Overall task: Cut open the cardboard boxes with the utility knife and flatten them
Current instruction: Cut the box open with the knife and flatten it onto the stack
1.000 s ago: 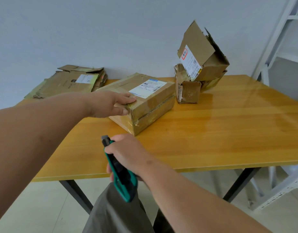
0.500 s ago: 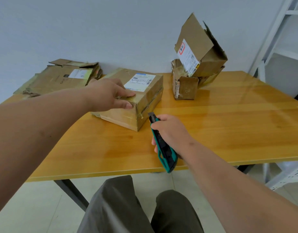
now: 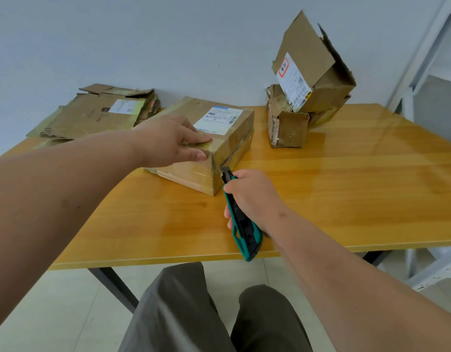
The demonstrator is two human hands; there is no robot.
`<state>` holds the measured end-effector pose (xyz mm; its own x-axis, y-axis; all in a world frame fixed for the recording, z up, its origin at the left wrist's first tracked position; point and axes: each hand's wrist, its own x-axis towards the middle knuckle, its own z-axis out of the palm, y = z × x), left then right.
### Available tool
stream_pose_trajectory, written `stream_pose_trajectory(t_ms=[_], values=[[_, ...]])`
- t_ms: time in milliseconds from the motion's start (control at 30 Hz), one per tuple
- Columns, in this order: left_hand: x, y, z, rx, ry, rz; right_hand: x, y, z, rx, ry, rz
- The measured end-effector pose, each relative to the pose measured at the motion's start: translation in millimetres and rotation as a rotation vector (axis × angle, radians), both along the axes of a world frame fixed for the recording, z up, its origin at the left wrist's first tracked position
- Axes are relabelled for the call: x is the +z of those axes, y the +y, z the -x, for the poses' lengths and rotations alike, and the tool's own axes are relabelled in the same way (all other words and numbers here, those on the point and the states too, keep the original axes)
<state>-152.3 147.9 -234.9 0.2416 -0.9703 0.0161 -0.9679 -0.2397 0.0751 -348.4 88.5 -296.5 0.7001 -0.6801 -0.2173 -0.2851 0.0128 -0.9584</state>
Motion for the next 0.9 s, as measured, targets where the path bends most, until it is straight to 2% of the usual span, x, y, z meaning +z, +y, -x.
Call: stream_pose_trajectory(t_ms=[200,433,533,633,767,900], values=[[0.8,-0.8,2.6,0.006,-0.013,0.0,-3.4,14.3,0.5,0.009,-0.102,-0.104],[0.8,1.0,3.3,0.019,0.022,-0.009,-6.3,14.5,11.0,0.109,-0.065,0.015],[0.3,-0.1,4.7,0.025,0.032,0.001,-4.9,14.4,15.7,0.255,0.078,0.167],[-0.7,-3.7,6.1,0.023,0.045,0.013,-9.4,10.4,15.8,0.099,-0.001,0.357],[-2.9,-8.8,5.9,0.027,0.037,0.026,-17.3,4.5,15.1,-0.006,0.084,0.771],[-6.3,-19.4,10.7,0.046,-0.031,0.058,-19.4,0.7,12.8,-0.089,0.132,0.902]])
